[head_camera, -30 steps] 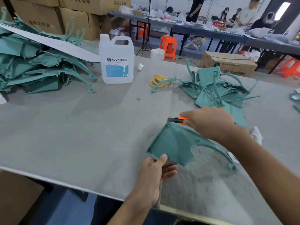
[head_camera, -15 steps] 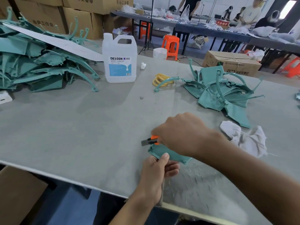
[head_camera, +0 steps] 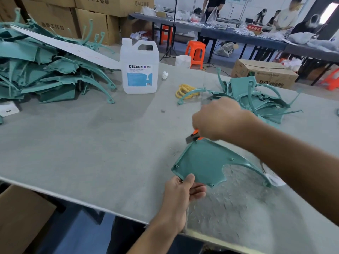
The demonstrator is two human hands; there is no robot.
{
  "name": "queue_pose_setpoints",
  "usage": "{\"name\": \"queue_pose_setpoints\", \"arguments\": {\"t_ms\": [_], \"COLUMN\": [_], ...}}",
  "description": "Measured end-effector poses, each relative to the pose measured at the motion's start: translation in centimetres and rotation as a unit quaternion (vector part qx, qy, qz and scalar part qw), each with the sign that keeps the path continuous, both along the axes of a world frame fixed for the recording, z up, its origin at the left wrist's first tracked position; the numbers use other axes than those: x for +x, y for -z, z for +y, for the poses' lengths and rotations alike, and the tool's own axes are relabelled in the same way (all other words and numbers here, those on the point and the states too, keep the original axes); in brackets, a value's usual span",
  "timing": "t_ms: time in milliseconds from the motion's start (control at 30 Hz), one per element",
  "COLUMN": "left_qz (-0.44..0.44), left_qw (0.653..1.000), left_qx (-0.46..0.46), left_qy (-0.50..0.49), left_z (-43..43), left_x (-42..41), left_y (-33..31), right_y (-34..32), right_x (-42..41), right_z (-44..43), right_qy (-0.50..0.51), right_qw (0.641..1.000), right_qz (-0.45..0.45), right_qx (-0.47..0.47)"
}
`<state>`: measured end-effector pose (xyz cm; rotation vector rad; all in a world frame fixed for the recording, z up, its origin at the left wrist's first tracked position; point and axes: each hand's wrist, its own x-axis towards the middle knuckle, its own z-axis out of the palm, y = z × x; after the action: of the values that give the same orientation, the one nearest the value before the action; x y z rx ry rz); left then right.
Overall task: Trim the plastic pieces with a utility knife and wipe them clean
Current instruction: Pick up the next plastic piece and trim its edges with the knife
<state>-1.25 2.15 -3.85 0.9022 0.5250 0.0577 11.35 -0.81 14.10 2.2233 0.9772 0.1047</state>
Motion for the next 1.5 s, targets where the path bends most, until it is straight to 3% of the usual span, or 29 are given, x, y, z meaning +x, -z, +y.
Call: {"name": "queue_pose_setpoints", "arguments": {"t_ms": [267, 367, 533, 700, 767, 867, 933, 1033, 1133, 1167, 1300, 1400, 1467, 1500], "left_qz": [-0.009, -0.009, 0.008, 0.006, 0.004, -0.009, -0.019, -0.031, -0.051, -0.058, -0.076, -0.086, -0.094, -0.099], "left_qw": [1.000, 1.000, 0.999, 0.999, 0.999, 0.999, 0.999, 0.998, 0.996, 0.995, 0.994, 0.993, 0.992, 0.991], "left_qx": [0.007, -0.004, -0.033, -0.039, -0.037, -0.030, -0.031, -0.056, -0.077, -0.079, -0.079, -0.075, -0.058, -0.048], "left_qy": [0.020, 0.027, 0.007, -0.006, -0.012, -0.012, -0.009, -0.011, -0.015, -0.014, -0.010, -0.041, -0.067, -0.078], "left_z": [0.2, 0.2, 0.1, -0.2, -0.3, -0.3, -0.3, -0.2, 0.1, 0.3, 1.5, 2.8, 3.9, 4.5], "left_x": [0.0, -0.1, 0.5, 0.5, 0.5, 0.2, 0.0, 0.0, -0.2, -0.4, -1.1, -1.7, -2.2, -2.4], "left_y": [0.1, 0.1, 0.1, 0.3, 0.5, 0.4, 0.3, 0.0, -0.1, -0.2, -0.4, -0.7, -1.1, -1.3], "right_y": [-0.5, -0.3, 3.9, 8.2, 8.3, 7.6, 6.8, 6.4, 6.6, 6.8, 6.7, 6.9, 8.0, 8.9], "right_x": [3.6, 5.1, 0.5, -3.6, -2.8, 0.7, 2.8, 3.6, 1.9, 1.4, 0.3, 0.3, 0.5, 0.7], "right_z": [0.1, -1.9, -5.2, -6.3, -7.0, -9.3, -11.1, -12.8, -12.8, -12.8, -13.0, -14.0, -15.3, -16.0], "right_qy": [0.093, 0.095, 0.019, 0.050, 0.073, 0.102, 0.149, 0.183, 0.219, 0.215, 0.157, 0.133, 0.161, 0.182], "right_qw": [0.994, 0.994, 0.960, 0.951, 0.953, 0.962, 0.956, 0.912, 0.792, 0.768, 0.719, 0.697, 0.704, 0.727], "right_qz": [-0.033, -0.039, 0.075, 0.181, 0.147, 0.024, 0.006, 0.081, 0.271, 0.307, 0.326, 0.268, 0.225, 0.214], "right_qx": [-0.040, 0.033, 0.269, 0.245, 0.254, 0.254, 0.252, 0.358, 0.501, 0.520, 0.594, 0.651, 0.654, 0.626]}}
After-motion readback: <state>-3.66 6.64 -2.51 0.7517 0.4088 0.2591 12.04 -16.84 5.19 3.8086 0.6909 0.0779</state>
